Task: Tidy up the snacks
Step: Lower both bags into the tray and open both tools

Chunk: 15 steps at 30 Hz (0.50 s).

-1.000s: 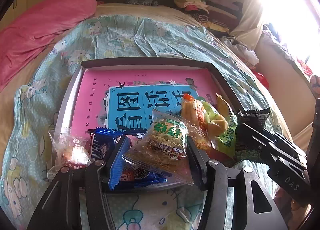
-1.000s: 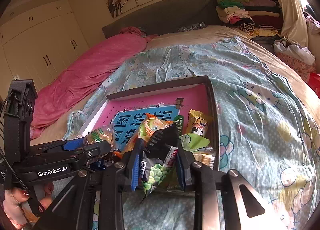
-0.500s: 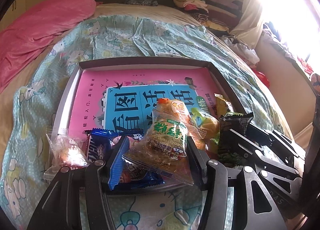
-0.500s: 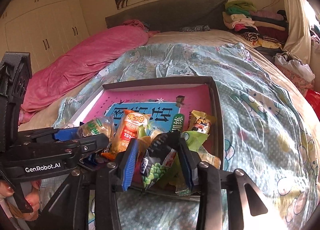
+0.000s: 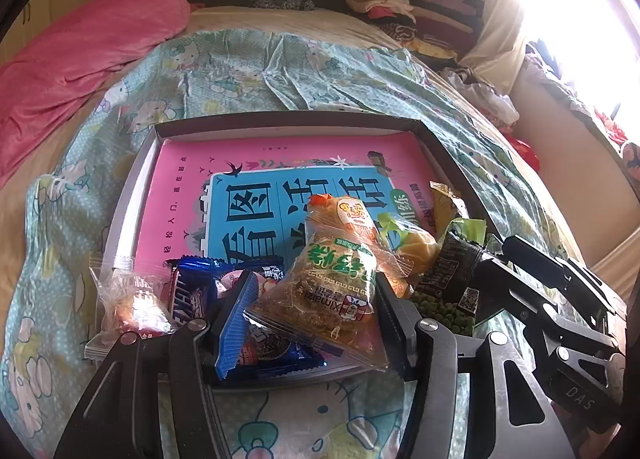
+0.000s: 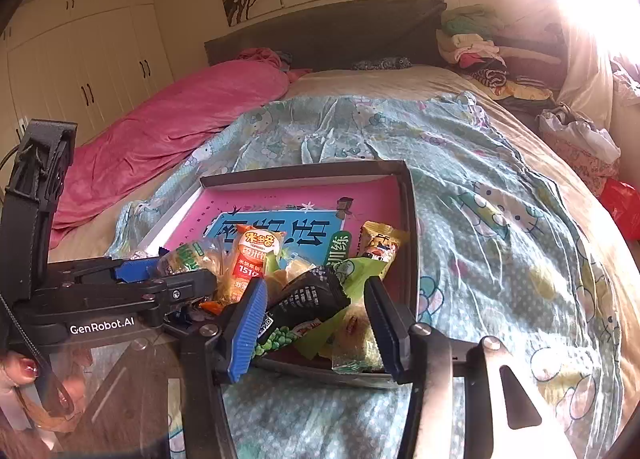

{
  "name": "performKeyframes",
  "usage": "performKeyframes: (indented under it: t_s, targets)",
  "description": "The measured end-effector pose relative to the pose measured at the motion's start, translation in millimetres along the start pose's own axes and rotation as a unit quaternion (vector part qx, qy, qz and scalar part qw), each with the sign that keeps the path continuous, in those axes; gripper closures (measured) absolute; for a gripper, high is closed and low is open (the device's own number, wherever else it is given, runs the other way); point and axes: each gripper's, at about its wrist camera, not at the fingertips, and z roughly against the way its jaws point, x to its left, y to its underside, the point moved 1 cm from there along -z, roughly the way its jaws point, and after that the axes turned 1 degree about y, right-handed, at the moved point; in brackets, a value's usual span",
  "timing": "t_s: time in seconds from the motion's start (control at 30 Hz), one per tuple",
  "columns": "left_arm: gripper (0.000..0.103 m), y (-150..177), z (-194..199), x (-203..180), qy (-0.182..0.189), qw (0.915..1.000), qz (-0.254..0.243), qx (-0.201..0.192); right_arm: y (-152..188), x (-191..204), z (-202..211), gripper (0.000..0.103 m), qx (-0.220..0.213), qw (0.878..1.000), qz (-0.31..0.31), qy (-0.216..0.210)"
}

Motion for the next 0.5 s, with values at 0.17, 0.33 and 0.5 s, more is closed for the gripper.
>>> performKeyframes:
  t_s: [0.17, 0.33, 0.5]
  targets:
    - [0.043, -1, 0, 1, -0.001, 1.0, 0.003, 0.0, 2, 5, 1, 0.052, 0.004, 1.0, 0.016, 0.005]
    - [0.043, -1, 1, 2, 0.002, 1.0, 0.003, 0.003, 4, 12, -2, 0.052, 0.009, 0.999, 0.033, 0.007]
    - [0.042, 0, 1, 1, 0.001, 1.0, 0.0, 0.004, 4, 13, -2, 0.052, 0.008, 0.999, 0.036, 0.009]
